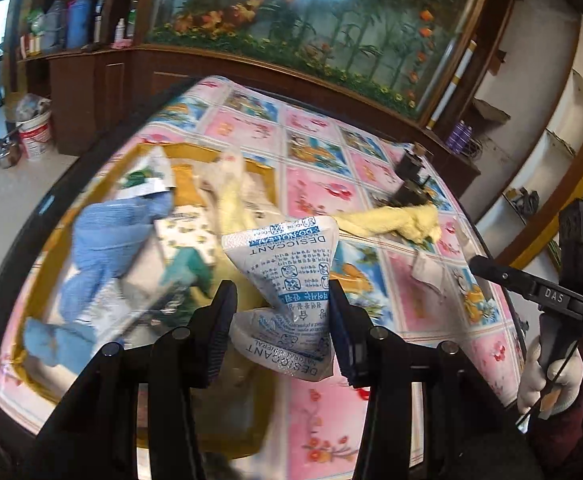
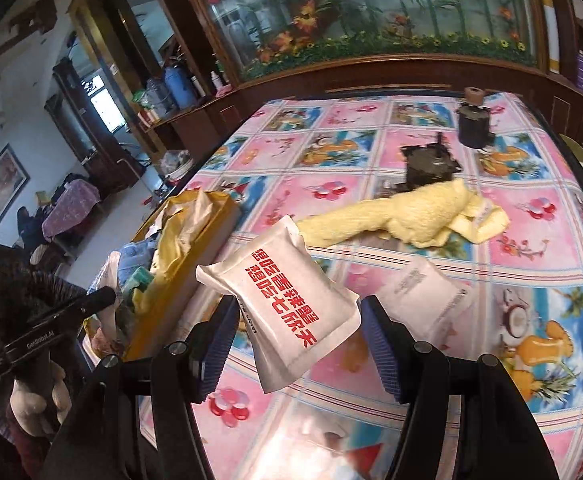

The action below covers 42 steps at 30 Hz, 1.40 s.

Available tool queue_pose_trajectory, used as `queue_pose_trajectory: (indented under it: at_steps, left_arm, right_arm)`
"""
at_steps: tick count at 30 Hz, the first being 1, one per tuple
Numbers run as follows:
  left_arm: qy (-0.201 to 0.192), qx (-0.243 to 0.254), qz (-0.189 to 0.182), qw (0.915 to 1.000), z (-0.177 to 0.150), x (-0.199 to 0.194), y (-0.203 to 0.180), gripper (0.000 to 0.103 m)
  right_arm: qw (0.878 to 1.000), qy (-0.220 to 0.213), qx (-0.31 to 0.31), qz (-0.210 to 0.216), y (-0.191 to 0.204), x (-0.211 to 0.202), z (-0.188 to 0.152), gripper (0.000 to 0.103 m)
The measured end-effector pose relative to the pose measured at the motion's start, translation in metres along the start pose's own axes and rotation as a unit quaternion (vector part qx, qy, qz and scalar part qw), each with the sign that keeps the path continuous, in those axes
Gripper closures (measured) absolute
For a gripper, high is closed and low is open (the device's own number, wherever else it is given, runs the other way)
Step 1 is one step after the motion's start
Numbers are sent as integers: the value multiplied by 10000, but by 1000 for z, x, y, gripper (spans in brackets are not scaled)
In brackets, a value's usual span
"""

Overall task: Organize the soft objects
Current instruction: 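Carry both packets over the tray and open both tools to drop them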

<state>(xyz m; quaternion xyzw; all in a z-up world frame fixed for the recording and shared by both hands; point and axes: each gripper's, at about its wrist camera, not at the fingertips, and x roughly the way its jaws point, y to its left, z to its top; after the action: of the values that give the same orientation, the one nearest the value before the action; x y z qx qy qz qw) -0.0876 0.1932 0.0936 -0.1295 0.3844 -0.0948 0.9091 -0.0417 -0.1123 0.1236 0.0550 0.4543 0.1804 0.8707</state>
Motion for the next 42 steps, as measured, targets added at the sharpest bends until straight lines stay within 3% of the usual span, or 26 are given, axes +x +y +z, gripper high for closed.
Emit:
queue_pose_trajectory:
  at_steps: [6,14,19,24,30,36,39,42]
  left_arm:
    - [-222,-439,543,9973,5,-4,60,60]
    - [-61,-809,784,9936,2,27,104,57]
    - [-106,-930,700,9932,-2,24,108,37]
    - [-276,-1006,774,9915,-6,10,110,28]
    - [-366,-842,1155,9891,-3,6,101,28]
    - [-271,-682,1151,9906,-2,8,84,28]
    - [-307,-532,1233,9905,1,3,68,28]
    - [-412,-345,1424,9883,1,-4,52,27]
  right_arm:
    - [9974,316,-451,460,71,44,17,39]
    - [9891,732,-828,973,156,113,43,39]
    - [9867,909,-1094,794,192,163,54,38]
    - [9854,1100,-1158,597,200,195,54,32]
    - [9882,758,-1125,717,199,163,49,27]
    - [9899,289,-1130,808,193,117,50,24]
    - [9867,-153,-1302,962,203,78,65,24]
    - [9818,-748,-1332,1127,204,31,74,7]
